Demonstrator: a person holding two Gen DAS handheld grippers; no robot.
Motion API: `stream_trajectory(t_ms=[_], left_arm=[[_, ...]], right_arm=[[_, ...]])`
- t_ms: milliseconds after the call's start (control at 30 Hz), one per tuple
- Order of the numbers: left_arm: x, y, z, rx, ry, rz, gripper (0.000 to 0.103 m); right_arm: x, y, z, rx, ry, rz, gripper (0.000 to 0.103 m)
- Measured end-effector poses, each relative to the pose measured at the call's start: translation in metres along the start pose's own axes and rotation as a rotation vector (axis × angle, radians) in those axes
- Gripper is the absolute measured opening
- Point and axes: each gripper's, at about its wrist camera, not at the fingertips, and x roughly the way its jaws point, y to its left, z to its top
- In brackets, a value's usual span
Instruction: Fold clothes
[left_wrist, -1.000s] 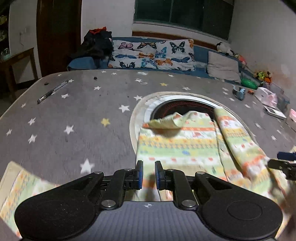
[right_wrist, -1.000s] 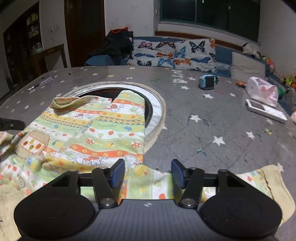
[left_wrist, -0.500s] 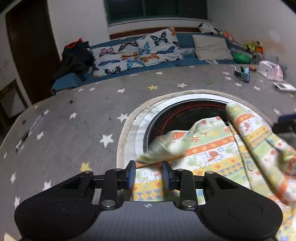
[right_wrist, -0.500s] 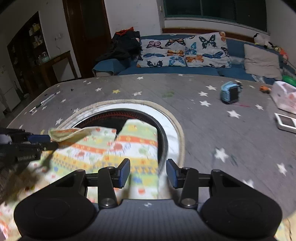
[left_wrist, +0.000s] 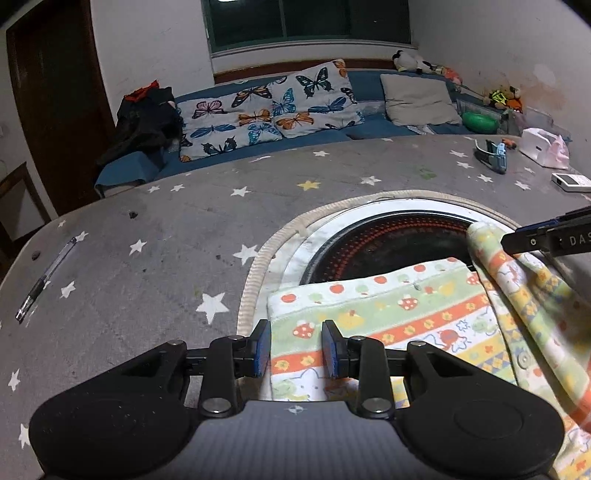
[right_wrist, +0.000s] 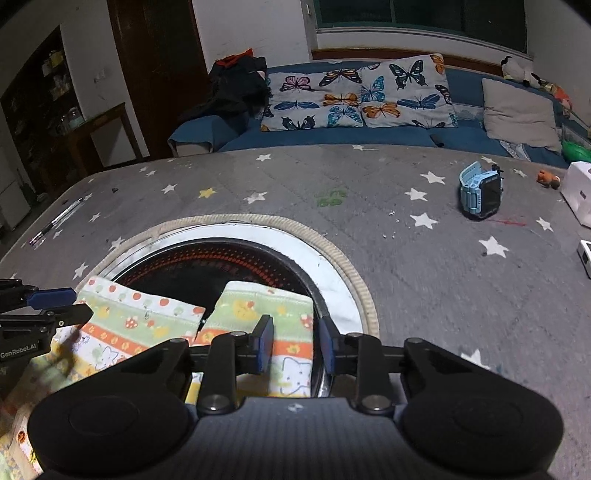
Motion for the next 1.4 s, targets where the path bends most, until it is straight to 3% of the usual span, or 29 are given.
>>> stream_trajectory(t_ms=[300, 400, 467, 533, 567, 767, 1100, 1233, 1400], left_arm=[[0.000, 0.003, 0.000, -0.021, -0.002, 0.025, 0.034], [0.000, 0.003, 0.000, -0.026, -0.002, 0.022, 0.032], [0.001, 0.004, 0.001, -0.029, -0.002, 0.012, 0.025], [0.001, 0.004, 0.001, -0.030, -0.005, 0.006, 0.011], [0.001, 0.004, 0.001, -0.030, -0.008, 0.008, 0.009], [0.000, 0.000, -0.002, 0.009, -0.036, 0.080, 0.005], [0.000, 0.012, -0.003, -0.016, -0.044, 0.177, 0.005], [0.000, 0.015, -0.003, -0.019, -0.042, 0.181, 0.005], [0.000, 0.016, -0.003, -0.030, -0.039, 0.181, 0.005]], right_arm=[[0.006, 0.000, 0.003, 0.008, -0.010, -0.010, 0.025], [0.007, 0.004, 0.003, -0.005, -0.014, -0.007, 0.014], [0.007, 0.007, 0.003, -0.020, -0.020, -0.011, 0.005], [0.003, 0.011, 0.003, -0.043, -0.038, -0.032, 0.003], [0.001, 0.013, 0.003, -0.057, -0.050, -0.047, 0.003], [-0.020, 0.012, 0.007, -0.130, -0.118, -0.162, 0.002], [0.001, -0.005, 0.000, -0.129, -0.037, -0.242, 0.004], [-0.003, -0.001, 0.002, -0.131, -0.045, -0.245, 0.007], [-0.019, 0.009, 0.000, -0.118, -0.064, -0.156, 0.010]])
